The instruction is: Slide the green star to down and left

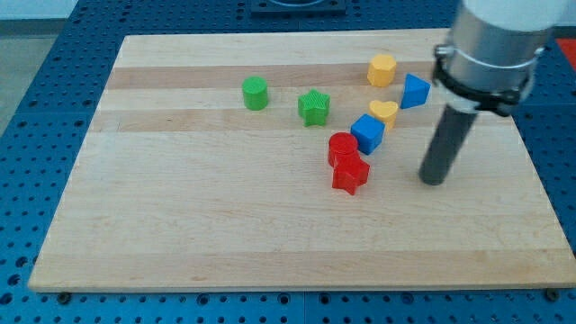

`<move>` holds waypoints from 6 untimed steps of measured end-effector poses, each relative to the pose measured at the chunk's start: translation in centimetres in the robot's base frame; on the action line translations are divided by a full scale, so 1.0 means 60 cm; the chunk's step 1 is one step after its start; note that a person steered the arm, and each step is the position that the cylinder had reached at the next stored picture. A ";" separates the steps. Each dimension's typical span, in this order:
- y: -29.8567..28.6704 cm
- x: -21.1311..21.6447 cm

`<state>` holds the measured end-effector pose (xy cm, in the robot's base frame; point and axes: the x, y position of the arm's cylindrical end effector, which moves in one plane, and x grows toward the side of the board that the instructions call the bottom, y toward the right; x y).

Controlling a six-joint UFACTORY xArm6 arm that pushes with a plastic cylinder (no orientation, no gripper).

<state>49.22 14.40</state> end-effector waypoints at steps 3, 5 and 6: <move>-0.181 0.003; -0.143 0.070; -0.152 0.082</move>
